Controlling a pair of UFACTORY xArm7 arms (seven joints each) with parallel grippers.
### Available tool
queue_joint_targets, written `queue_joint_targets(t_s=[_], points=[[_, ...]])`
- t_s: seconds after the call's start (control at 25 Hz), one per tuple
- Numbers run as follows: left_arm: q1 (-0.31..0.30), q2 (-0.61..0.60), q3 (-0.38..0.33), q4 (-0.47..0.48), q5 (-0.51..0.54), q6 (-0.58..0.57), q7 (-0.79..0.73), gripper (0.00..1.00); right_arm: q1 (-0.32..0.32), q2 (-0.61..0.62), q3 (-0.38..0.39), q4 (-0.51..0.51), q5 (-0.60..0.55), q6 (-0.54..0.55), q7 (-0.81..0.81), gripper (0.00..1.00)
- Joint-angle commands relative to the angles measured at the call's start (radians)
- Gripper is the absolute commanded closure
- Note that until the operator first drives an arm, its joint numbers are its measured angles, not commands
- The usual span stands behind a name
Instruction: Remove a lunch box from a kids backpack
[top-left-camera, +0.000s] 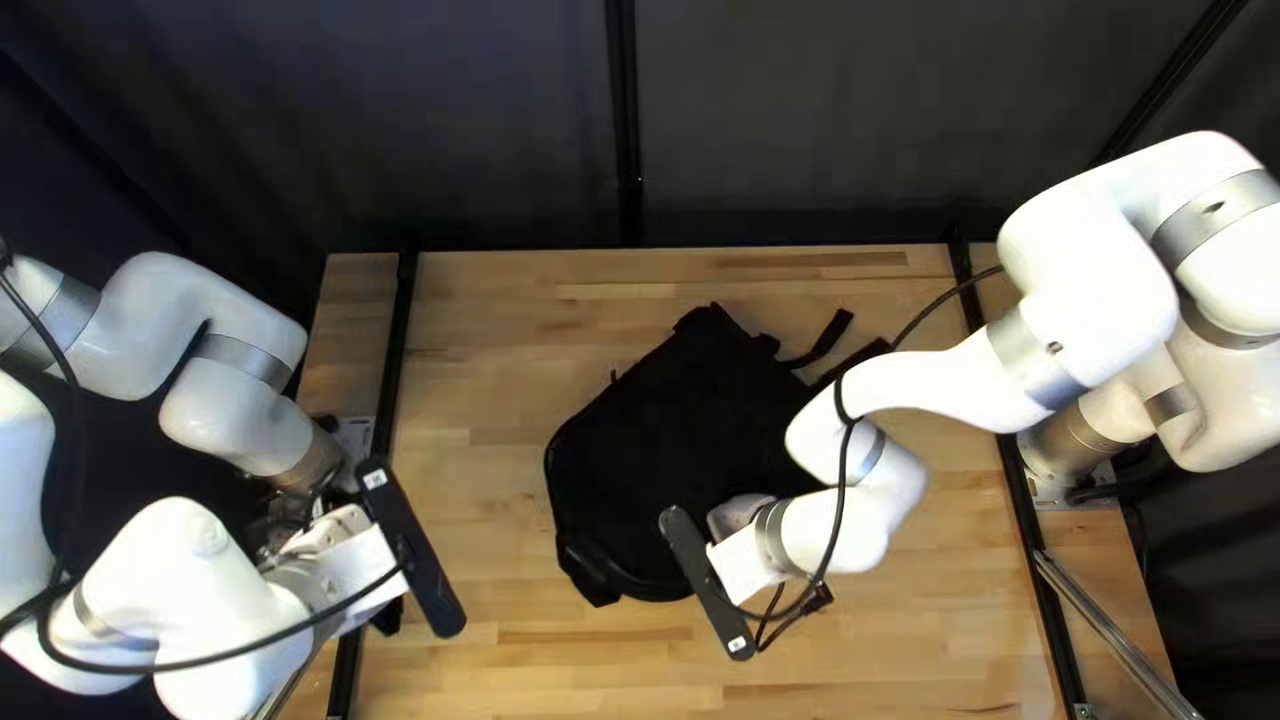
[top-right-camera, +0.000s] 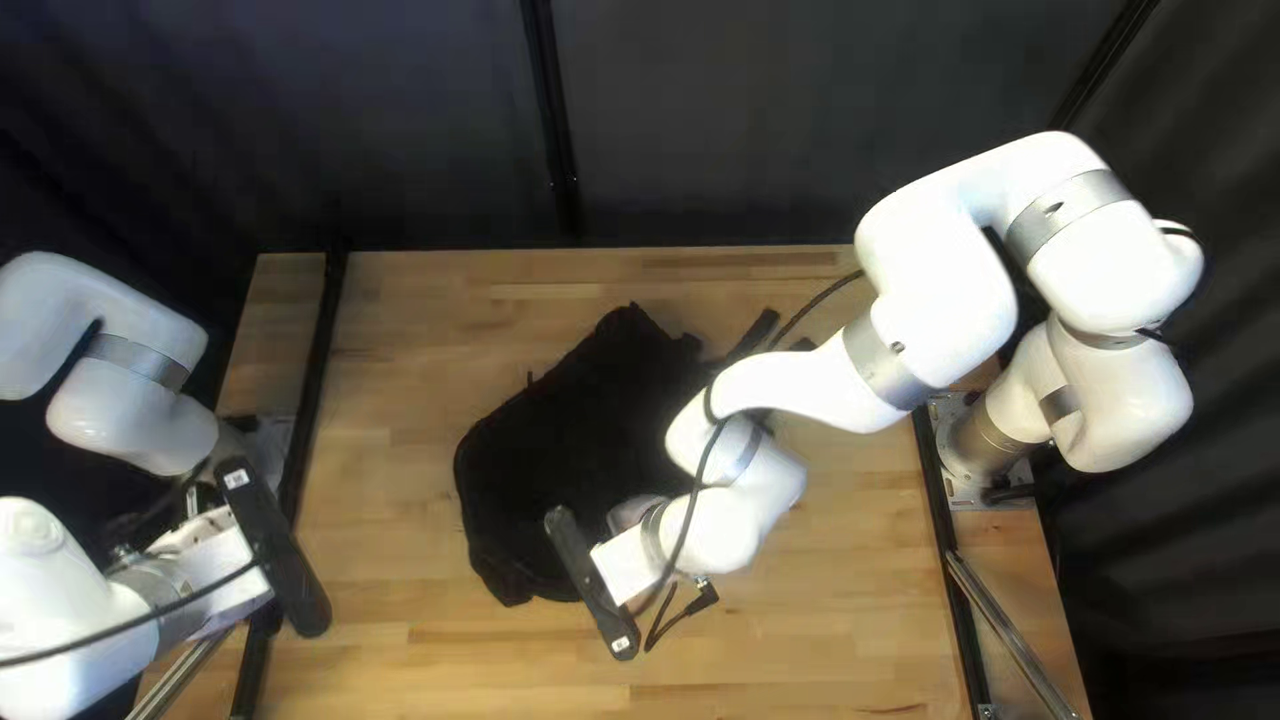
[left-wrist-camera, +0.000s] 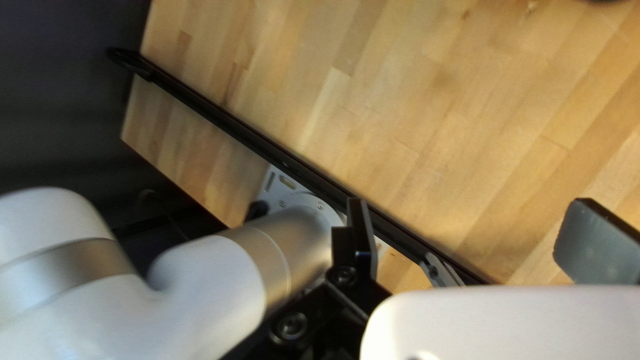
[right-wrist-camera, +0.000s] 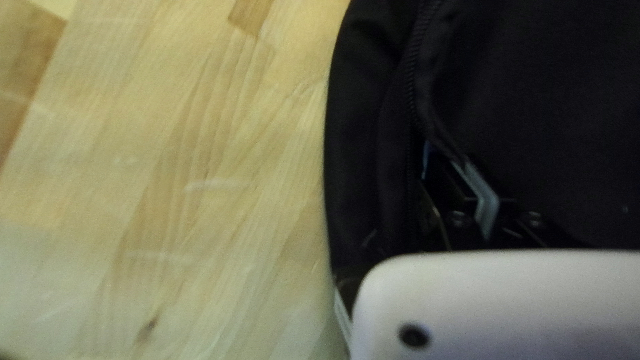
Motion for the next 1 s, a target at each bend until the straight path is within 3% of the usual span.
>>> queue_joint_targets(t_s=[0.04, 0.4, 1.0], points=[[0.026, 0.052, 0.003, -0.042, 0.042, -0.108, 0.020, 0.00, -0.043, -0.083, 0.029, -0.054, 0.201, 0.042, -0.105, 1.00], [0.100, 0.139, 0.053, -0.059, 0.161, -0.247, 0.117, 0.00, -0.070, -0.232, 0.025, -0.193, 0.478, 0.052, -0.221, 1.00], [0.206, 0.298, 0.088, -0.015, 0.366, -0.375, 0.179, 0.00, -0.110, -0.402, 0.028, -0.398, 0.433, -0.110, 0.036, 1.00]])
